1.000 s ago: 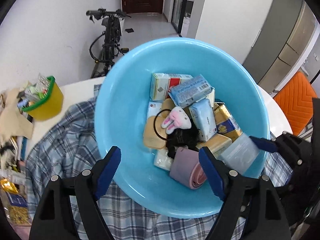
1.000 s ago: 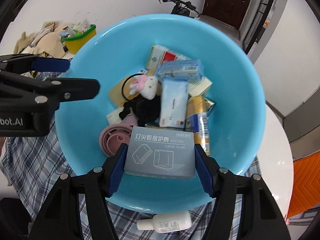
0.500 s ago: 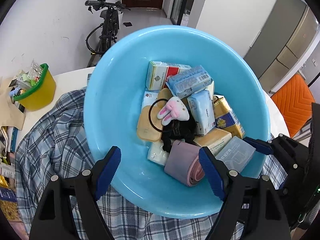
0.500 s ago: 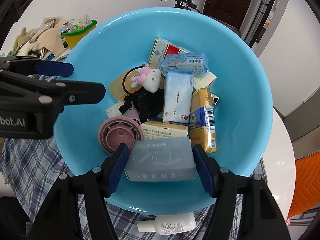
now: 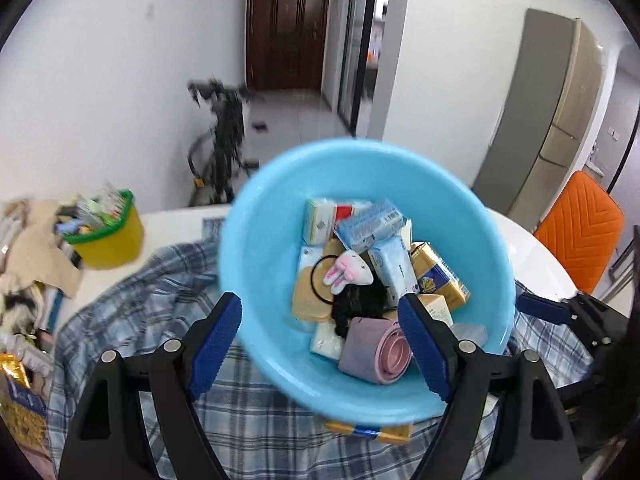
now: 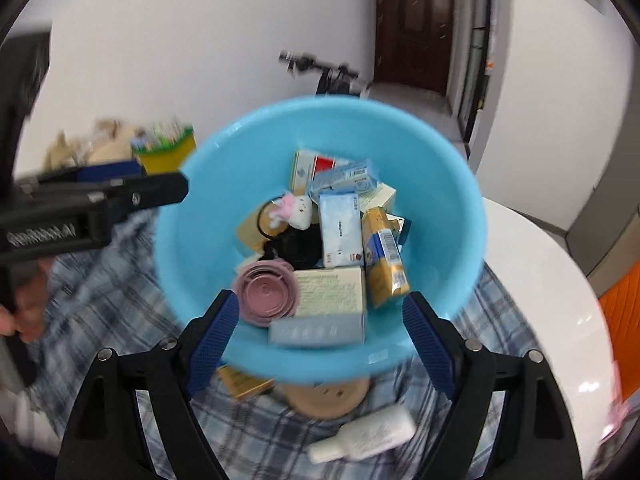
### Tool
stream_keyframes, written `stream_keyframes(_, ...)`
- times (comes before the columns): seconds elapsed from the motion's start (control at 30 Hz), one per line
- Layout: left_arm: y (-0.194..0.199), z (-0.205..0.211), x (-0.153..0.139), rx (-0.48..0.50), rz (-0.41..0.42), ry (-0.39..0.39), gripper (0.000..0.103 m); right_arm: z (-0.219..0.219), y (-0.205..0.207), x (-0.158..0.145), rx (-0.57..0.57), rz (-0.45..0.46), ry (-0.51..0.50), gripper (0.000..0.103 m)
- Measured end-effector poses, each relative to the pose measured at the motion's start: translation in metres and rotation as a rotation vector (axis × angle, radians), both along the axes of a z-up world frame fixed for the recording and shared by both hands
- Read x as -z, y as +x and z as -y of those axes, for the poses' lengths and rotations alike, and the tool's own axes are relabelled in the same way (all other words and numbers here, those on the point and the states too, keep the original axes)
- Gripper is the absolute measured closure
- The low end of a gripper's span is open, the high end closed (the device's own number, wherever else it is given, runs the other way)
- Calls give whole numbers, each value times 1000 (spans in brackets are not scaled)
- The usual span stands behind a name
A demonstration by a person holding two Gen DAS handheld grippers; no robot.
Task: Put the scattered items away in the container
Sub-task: 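Lower the grey printed box into the basin and open the right tool, then withdraw both tools from the basin toward the cigarette pack and bottle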
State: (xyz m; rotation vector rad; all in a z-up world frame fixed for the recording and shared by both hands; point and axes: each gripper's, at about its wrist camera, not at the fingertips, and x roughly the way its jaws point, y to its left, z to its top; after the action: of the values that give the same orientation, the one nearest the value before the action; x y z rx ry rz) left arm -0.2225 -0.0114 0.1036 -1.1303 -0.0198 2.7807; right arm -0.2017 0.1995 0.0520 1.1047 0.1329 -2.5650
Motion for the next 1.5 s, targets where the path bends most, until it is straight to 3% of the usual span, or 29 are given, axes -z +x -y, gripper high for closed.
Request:
stream_keyframes(0.13, 48, -12, 4, 14, -122, -146, 18, -10, 41, 2, 42, -83, -4, 13)
stream_keyframes(0.2, 67, -15, 7, 26, -143, -161, 18, -14, 55, 4, 44, -110, -5, 11)
stream_keyframes(0.43, 117, -12, 9, 19, -229, -50, 15, -25, 92, -3, 82, -197, -49, 4)
stream_keyframes(0.7, 153, -25, 4, 18, -299, -92, 11, -32, 126, -17, 117, -304, -77, 1)
stream_keyframes(1.07, 164, -27, 39, 102, -228, -118, 11, -37, 150, -4, 84, -324, -57, 1)
stream_keyframes(1.5, 184, -14, 74, 88, -173, -135, 11, -39, 164, 28, 122, -303, -16, 1)
